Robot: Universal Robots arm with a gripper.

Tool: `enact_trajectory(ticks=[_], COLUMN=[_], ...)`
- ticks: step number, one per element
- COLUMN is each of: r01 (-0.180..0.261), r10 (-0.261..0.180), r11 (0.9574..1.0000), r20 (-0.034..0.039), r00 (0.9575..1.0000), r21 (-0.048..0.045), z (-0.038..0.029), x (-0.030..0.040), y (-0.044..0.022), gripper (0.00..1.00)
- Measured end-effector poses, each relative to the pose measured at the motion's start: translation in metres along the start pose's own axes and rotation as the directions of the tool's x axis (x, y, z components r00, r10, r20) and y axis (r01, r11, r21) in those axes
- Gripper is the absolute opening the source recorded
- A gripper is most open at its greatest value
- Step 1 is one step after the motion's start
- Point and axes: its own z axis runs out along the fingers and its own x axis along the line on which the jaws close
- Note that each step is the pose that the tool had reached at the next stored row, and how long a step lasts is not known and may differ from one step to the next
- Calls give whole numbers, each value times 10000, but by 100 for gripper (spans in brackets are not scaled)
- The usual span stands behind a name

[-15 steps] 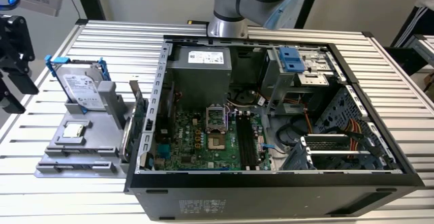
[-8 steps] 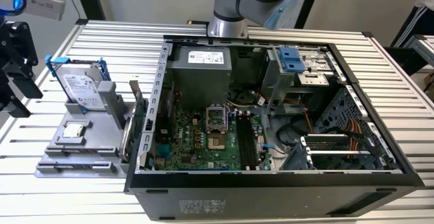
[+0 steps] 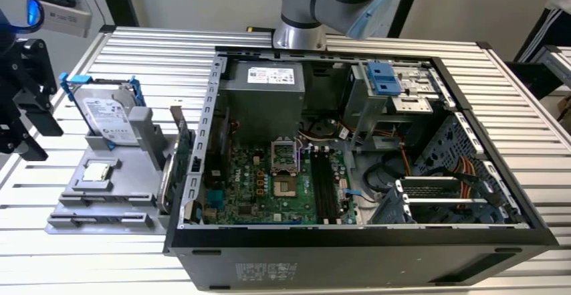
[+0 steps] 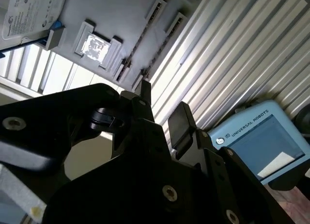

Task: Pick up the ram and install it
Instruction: 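Pick up the ram and move it above insertion slot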

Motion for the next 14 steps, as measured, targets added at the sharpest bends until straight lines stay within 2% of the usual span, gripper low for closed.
enact_trajectory(ticks=[2, 7, 14], r01=[5, 5, 5], r10=[-5, -5, -5], r11=[10000, 10000, 10000], r20=[1, 1, 1], r00=[10000, 10000, 10000], r21=[11, 12, 79], z=[21, 28, 103], x=[-2, -3, -12], y=[-1, 0, -1], gripper=[100, 100, 100])
